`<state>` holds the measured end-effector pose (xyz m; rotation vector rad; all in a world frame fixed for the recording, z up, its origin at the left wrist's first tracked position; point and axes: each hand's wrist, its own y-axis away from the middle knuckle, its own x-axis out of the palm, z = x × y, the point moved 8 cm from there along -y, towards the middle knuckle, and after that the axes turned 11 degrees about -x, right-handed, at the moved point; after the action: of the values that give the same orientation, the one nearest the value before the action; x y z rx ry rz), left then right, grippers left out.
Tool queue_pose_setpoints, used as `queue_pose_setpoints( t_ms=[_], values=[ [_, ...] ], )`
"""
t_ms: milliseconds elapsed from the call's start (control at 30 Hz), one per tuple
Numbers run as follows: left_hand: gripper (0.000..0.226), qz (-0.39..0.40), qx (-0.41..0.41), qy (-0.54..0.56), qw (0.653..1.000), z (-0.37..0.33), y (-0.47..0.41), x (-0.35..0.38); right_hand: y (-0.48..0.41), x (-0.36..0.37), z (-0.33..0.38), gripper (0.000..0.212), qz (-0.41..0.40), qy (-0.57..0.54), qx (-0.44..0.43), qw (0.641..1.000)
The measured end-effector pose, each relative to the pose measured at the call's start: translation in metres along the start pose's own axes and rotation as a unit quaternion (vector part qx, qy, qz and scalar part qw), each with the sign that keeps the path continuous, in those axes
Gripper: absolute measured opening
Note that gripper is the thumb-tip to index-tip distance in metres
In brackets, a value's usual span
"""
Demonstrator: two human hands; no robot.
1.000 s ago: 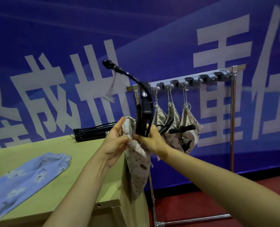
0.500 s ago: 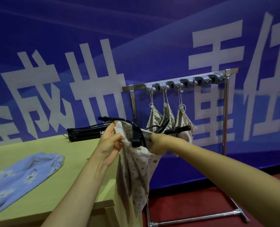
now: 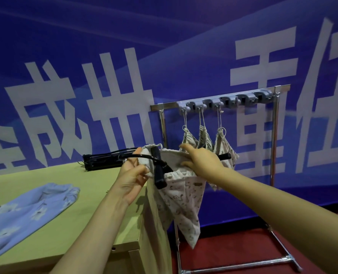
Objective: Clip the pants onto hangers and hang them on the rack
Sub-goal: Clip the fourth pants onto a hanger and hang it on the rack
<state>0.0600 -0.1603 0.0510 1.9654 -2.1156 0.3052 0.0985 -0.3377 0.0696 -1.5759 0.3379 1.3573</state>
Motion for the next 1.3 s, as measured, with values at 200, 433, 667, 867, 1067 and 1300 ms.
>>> queue_pose_setpoints(
  t_ms=[200,433,667,867,1067,1300],
  values=[
    [0.071,0.036,-0.036,-0.011,0.999,0.018,-0.001,0.025,-0.003,0.019,-0.008,0.037,0.068,-0.007,0.042,0.997],
    [0.054,0.029,-0.043,-0.013,0.999,0.022,-0.008,0.032,-0.001,0.018,-0.015,0.02,-0.105,-0.395,0.05,0.911],
    [0.07,0.048,-0.053,-0.05,0.996,0.025,-0.009,0.051,-0.001,0.016,-0.022,0.011,-0.165,-0.536,0.083,0.823],
    [0.073,0.077,-0.064,-0.052,0.994,0.044,-0.023,0.079,0.01,0.019,-0.036,0.014,-0.121,-0.52,0.122,0.837],
    [0.07,0.088,-0.066,-0.051,0.993,0.056,-0.041,0.115,0.034,0.006,-0.071,0.022,-0.128,-0.411,0.145,0.891],
    [0.066,0.15,-0.093,-0.013,0.984,0.077,-0.062,0.183,0.056,-0.056,-0.104,0.018,-0.252,-0.35,0.136,0.892]
  ],
)
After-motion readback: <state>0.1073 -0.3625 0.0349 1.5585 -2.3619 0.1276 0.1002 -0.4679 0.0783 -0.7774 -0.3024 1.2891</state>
